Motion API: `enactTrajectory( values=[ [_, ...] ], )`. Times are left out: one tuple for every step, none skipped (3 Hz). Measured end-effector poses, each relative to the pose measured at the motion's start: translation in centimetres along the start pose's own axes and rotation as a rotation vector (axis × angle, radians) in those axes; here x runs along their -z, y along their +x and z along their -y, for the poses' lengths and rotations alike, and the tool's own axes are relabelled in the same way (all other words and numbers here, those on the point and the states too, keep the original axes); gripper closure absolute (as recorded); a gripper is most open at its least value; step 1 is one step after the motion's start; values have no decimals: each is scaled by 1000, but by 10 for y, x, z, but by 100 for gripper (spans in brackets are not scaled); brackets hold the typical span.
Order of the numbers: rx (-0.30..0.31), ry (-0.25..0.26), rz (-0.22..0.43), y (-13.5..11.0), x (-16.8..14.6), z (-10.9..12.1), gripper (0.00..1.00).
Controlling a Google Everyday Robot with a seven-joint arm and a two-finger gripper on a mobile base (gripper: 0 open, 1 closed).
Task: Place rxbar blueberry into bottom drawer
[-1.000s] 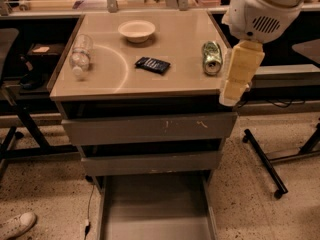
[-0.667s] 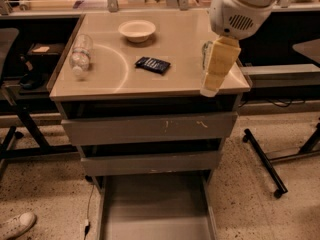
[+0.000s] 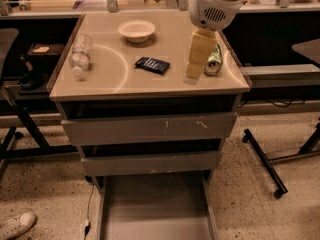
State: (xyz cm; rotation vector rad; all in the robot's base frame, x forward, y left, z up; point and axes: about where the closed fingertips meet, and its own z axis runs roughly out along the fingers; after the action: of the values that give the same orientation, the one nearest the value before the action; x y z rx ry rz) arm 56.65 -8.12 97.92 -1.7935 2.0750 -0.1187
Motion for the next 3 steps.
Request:
enactTrajectory(
  values=[
    [-14,-6,11,-13,-29,17,0],
    [-59,-35,10,-30,-66,45,0],
    [-107,-63,-2,-56,-112,90,0]
  ],
)
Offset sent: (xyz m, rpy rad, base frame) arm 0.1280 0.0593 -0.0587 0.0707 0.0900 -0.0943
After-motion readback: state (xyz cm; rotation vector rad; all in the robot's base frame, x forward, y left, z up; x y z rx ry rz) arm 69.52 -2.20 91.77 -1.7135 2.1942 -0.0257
